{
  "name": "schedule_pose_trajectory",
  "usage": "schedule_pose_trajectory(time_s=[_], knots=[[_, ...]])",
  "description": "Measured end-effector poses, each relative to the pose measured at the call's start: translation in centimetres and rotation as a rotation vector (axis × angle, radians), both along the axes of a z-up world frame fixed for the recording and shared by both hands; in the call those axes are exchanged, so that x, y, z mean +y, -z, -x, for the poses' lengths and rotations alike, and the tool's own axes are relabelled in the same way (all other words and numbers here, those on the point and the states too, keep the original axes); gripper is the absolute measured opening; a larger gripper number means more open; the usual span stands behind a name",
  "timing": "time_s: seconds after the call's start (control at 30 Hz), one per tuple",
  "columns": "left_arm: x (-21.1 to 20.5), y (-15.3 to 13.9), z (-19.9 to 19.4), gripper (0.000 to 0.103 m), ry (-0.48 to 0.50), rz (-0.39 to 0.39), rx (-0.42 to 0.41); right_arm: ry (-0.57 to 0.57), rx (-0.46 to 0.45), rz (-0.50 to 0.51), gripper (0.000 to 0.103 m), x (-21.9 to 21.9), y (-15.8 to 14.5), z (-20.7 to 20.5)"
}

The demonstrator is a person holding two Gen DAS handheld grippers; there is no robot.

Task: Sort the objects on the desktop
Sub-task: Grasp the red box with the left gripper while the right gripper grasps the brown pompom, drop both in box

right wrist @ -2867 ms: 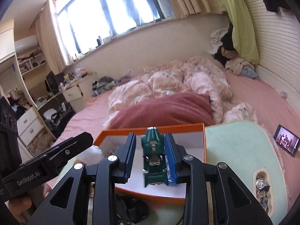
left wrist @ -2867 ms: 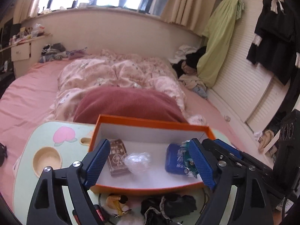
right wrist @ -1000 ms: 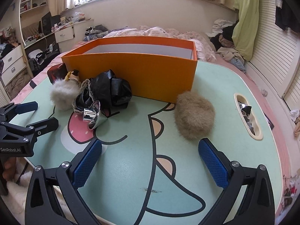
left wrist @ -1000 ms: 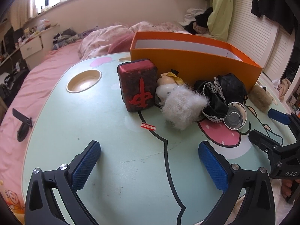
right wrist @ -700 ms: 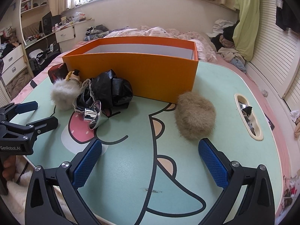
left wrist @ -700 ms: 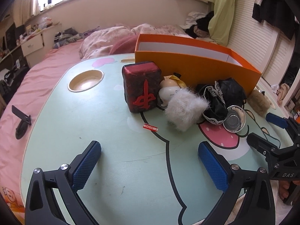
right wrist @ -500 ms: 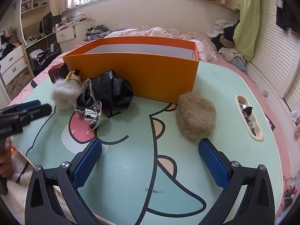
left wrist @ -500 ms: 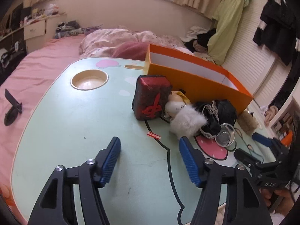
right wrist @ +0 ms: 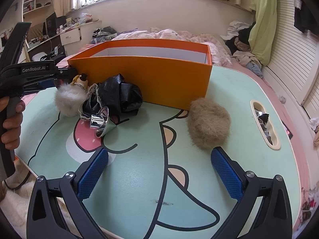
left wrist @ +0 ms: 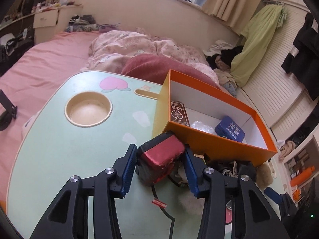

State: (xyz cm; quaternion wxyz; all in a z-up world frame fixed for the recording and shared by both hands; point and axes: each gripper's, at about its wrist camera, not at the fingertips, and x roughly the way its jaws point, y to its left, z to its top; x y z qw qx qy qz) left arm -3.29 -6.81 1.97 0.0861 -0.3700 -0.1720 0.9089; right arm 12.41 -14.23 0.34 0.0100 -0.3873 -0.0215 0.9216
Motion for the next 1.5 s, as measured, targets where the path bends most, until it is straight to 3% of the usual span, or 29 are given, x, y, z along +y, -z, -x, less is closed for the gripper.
schedule_pose_trajectory(time_s=[0.2, 0.33, 0.53, 0.73, 0.87, 0.97, 1.07, 1.17, 1.27, 1.3, 1.33, 1.5], knots=[[-1.5, 0.0, -2.4, 0.041, 0.014, -0.037, 0.051, -0.003, 0.0, 0.001, 0.102, -0.4, -0.1, 0.1], [-2.2, -1.2, -6.0, 0.041, 0.066, -0.073, 0.1, -0.002, 0.0, 0.001, 0.102, -0.5, -0.2, 0.1], [-0.5, -1.1, -10.1, 0.041, 0.165, 0.001, 0.117, -0.003, 0.0, 0.001, 0.102, -0.3, -0.1, 0.1], [1.8, -0.1, -9.5, 0.048, 0.175, 0.077, 0.098, 0.007, 0.031, 0.06, 0.102, 0.1, -0.5, -0.5], [1.6, 0.5, -9.2, 0.053, 0.162, 0.085, 0.062, 0.051, 0.135, 0.207, 0.09, 2.8, -1.8, -2.0], [1.3, 0.6, -9.2, 0.06, 0.155, 0.073, 0.059, 0.099, 0.182, 0.176, 0.087, 4.1, -2.9, -2.2], [1.5, 1.0, -8.8, 0.06, 0.154, 0.087, 0.042, 0.13, 0.152, 0.159, 0.079, 5.0, -3.4, -1.0], [1.9, 1.5, -8.3, 0.04, 0.169, 0.102, 0.01, 0.116, 0.072, 0.14, 0.074, 5.1, -3.4, 1.2], [2.1, 1.6, -8.5, 0.04, 0.187, 0.104, 0.019, 0.088, -0.029, 0.063, 0.072, 4.4, -2.8, 3.3], [2.1, 1.5, -8.7, 0.04, 0.189, 0.104, 0.028, 0.087, -0.064, 0.049, 0.064, 4.1, -2.5, 3.8], [2.0, 1.4, -8.9, 0.04, 0.191, 0.102, 0.036, 0.08, -0.085, 0.058, 0.039, 4.2, -2.2, 3.9], [1.6, 0.4, -9.7, 0.04, 0.176, 0.101, 0.083, 0.04, -0.036, 0.109, 0.035, 4.2, -2.4, 1.5]])
